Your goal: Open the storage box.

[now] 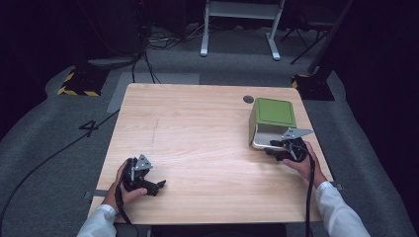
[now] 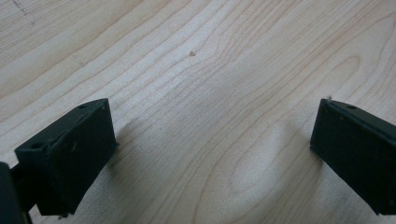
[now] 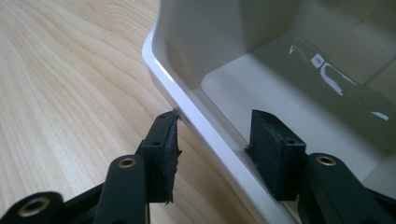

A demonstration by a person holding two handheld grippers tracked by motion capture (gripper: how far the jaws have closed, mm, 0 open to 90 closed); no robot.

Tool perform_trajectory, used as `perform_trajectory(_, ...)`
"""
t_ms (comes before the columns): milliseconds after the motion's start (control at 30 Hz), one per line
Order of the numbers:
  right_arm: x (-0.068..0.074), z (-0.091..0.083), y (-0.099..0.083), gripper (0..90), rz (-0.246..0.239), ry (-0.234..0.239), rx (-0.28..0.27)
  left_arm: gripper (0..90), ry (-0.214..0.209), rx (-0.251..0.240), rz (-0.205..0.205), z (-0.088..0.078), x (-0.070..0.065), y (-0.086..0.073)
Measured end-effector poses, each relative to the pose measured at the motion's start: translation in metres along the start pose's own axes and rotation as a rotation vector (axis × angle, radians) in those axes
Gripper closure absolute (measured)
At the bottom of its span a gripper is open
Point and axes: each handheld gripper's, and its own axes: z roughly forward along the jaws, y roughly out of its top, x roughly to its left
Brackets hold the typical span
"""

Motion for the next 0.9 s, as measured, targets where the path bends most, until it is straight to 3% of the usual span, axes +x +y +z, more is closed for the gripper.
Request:
perform_trajectory(433, 0.016, -0.013, -0.014, 54.6, -0.056, 0.03, 0.001, 0.4, 0.002, -0.001, -0.001, 0.0, 0.0, 0.0)
perform_trajectory(600, 0.021, -0.016, -0.018, 54.8, -0.055, 0.044, 0.0, 0.4, 0.002, -0.001, -0.001, 0.0, 0.0, 0.0)
perform_trajectory(900, 0.032, -0.023, -0.023, 58.3, -0.078, 0.038, -0.012, 0.4, 0.001, -0.001, -0.005, 0.0, -0.001, 0.0)
